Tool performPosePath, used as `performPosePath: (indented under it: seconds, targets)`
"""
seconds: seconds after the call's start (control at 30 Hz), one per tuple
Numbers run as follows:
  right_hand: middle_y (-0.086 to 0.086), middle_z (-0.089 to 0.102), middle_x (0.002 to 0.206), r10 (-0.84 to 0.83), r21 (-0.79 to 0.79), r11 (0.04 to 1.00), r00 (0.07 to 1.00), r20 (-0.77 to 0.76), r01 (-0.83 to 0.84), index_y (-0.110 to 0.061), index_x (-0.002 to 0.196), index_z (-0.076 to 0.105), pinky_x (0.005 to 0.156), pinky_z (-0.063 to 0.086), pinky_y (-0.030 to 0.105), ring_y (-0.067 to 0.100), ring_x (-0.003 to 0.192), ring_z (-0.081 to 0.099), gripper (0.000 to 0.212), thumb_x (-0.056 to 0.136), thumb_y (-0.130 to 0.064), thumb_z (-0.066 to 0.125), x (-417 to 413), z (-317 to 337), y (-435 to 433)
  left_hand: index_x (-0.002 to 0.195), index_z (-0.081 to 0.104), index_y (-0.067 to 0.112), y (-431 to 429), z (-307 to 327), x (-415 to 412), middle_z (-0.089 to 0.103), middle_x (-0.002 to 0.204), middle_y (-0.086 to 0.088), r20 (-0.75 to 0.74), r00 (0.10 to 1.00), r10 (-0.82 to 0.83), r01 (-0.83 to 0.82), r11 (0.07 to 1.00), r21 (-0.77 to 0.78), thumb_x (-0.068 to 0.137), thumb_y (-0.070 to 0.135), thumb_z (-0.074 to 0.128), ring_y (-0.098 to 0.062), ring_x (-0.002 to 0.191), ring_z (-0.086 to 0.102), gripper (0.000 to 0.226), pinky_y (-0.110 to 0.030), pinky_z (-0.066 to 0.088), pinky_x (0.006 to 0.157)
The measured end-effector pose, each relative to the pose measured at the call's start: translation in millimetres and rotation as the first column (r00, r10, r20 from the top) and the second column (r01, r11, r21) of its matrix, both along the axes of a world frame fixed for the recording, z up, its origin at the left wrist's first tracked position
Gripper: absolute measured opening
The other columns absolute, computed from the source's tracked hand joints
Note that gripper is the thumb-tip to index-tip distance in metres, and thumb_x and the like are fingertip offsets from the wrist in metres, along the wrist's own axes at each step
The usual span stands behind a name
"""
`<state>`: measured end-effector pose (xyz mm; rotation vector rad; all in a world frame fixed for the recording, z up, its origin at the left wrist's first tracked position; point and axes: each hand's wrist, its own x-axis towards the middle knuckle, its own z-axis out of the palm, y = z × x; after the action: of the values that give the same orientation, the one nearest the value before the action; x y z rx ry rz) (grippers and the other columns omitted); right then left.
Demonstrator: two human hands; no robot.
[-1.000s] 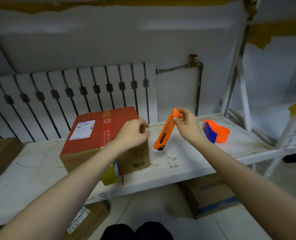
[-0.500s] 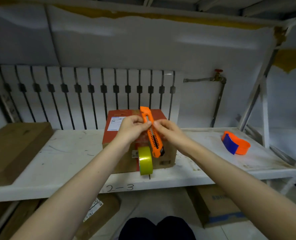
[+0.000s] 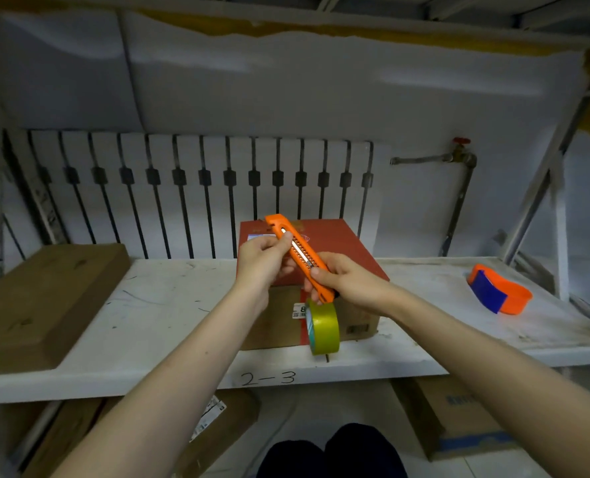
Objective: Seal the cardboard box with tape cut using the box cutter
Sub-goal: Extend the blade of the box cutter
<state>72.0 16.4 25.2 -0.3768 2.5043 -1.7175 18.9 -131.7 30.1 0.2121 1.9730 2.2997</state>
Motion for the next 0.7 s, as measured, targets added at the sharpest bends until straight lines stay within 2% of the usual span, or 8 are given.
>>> performPosePath:
  seconds: [0.1,0.17,0.3,0.37,0.47,0.57,0.7]
  targets:
    - [0.004,0.063,0.084,-0.016,-0.020,1.000,0.999,-0.028,0.015,-0.009,0.118,0.047,0.071,0.054,0.027,0.010,0.068,0.063,0.021,0.099,-0.017,0.041,-1.6,-8.8,0.1,0.087,0.063,0.015,-4.1,2.5,-2.2,0.066,0.077,-0.004,0.022,0.999,-0.026,0.026,0.999,-0.027,0.097,0.031,0.047,-0.015,0.070,0.064,0.025,-0.027,0.055,0.070]
    - [0.005,0.063,0.083,-0.033,-0.025,0.999,0.998,-0.046,0.032,-0.013,0.116,0.047,0.069,0.055,0.025,0.010,0.067,0.063,0.018,0.099,-0.017,0.042,-1.1,-14.4,3.0,0.087,0.065,0.015,-5.0,0.7,-3.5,0.065,0.078,-0.004,0.012,0.999,-0.039,0.040,0.996,-0.084,0.098,0.025,0.045,-0.015,0.070,0.063,0.025,-0.026,0.053,0.067]
    - [0.005,0.062,0.082,-0.089,-0.022,0.996,0.991,-0.096,0.087,-0.018,0.107,0.048,0.064,0.053,0.022,0.008,0.064,0.062,0.010,0.099,-0.018,0.042,3.2,-23.9,11.8,0.082,0.068,0.014,4.2,-5.3,-0.6,0.066,0.078,-0.005,-0.060,0.997,-0.057,0.047,0.988,-0.150,0.096,0.020,0.051,-0.016,0.073,0.062,0.022,-0.029,0.052,0.071]
    - [0.004,0.062,0.077,-0.141,-0.046,0.990,0.983,-0.116,0.137,-0.017,0.105,0.049,0.060,0.052,0.022,0.006,0.058,0.061,0.012,0.099,-0.023,0.041,5.9,-29.8,16.4,0.080,0.068,0.015,13.2,-6.3,3.9,0.067,0.078,-0.005,-0.068,0.996,-0.062,0.052,0.989,-0.138,0.095,0.021,0.053,-0.015,0.073,0.063,0.022,-0.030,0.053,0.076]
    - [0.005,0.062,0.073,-0.196,-0.100,0.978,0.974,-0.115,0.184,-0.012,0.103,0.052,0.056,0.052,0.024,0.008,0.054,0.061,0.020,0.099,-0.028,0.041,11.2,-37.1,24.6,0.079,0.068,0.013,28.8,-7.3,9.8,0.068,0.078,-0.006,-0.041,0.996,-0.078,0.073,0.990,-0.122,0.094,0.021,0.054,-0.014,0.071,0.063,0.022,-0.027,0.054,0.072]
    - [0.009,0.064,0.075,-0.188,-0.146,0.974,0.978,-0.094,0.174,-0.008,0.105,0.051,0.059,0.054,0.025,0.010,0.056,0.063,0.022,0.099,-0.027,0.041,18.0,-40.0,35.6,0.078,0.067,0.012,42.9,-7.5,13.2,0.067,0.076,-0.007,-0.011,0.996,-0.089,0.087,0.989,-0.116,0.094,0.021,0.056,-0.014,0.067,0.062,0.021,-0.025,0.054,0.067]
    - [0.009,0.068,0.083,-0.132,-0.191,0.974,0.990,-0.052,0.119,-0.009,0.101,0.054,0.064,0.056,0.021,0.012,0.067,0.069,0.019,0.098,-0.025,0.044,30.7,-37.6,47.9,0.078,0.065,0.009,56.3,-8.0,16.7,0.064,0.073,-0.011,-0.018,0.993,-0.120,0.115,0.980,-0.161,0.094,0.018,0.056,-0.019,0.064,0.060,0.020,-0.032,0.055,0.071]
